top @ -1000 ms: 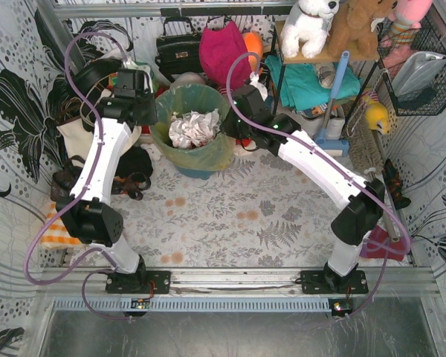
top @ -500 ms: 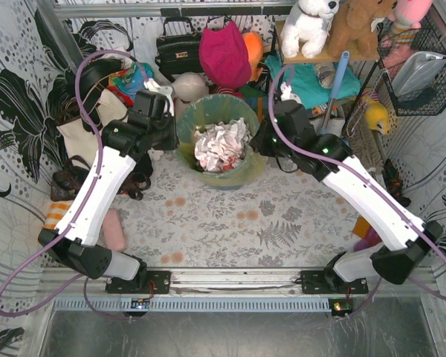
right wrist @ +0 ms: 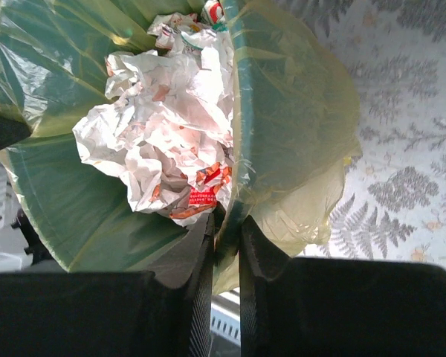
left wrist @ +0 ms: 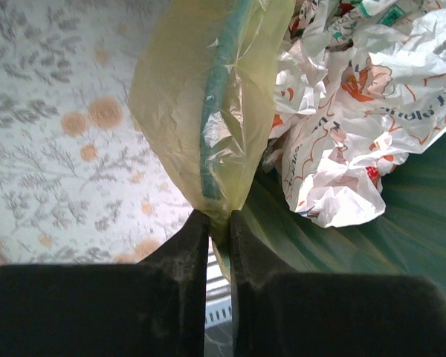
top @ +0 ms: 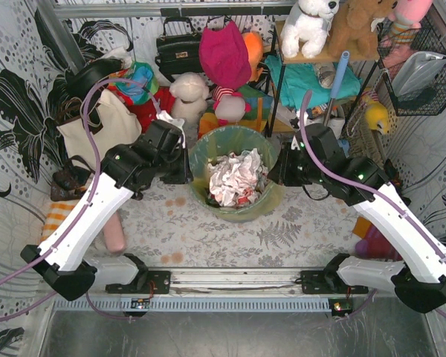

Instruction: Tie the trash bag

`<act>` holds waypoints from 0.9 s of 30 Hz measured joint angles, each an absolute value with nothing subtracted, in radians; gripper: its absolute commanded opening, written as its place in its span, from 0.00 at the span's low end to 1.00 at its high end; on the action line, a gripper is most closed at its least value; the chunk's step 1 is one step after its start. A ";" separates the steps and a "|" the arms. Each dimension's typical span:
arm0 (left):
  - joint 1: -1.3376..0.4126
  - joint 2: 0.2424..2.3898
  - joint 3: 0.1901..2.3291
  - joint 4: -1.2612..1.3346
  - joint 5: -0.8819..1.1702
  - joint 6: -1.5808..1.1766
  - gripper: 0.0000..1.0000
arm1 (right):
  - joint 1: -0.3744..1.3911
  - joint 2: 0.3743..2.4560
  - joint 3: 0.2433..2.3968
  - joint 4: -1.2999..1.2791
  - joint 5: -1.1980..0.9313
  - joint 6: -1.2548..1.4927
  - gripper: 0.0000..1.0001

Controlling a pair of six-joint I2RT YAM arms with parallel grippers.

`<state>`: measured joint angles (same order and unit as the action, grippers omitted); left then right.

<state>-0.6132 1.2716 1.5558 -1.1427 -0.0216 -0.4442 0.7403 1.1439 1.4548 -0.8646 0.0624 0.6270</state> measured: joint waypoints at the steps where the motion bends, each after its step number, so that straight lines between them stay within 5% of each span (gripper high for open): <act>1: -0.624 1.262 1.545 -1.151 -0.022 -0.459 0.00 | 0.740 1.140 1.447 -0.874 0.048 0.627 0.00; 15: -0.691 1.166 1.483 -1.260 0.095 -0.577 0.03 | 0.742 1.115 1.424 -0.988 -0.065 0.611 0.01; 27: -0.709 1.222 1.577 -1.301 0.084 -0.530 0.44 | 0.746 1.178 1.443 -0.938 0.046 0.565 0.51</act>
<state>-0.7086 1.2224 1.5768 -1.3010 0.0845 -0.5297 0.7460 1.1782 1.4425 -0.9379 0.0460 0.5652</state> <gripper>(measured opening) 0.388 0.433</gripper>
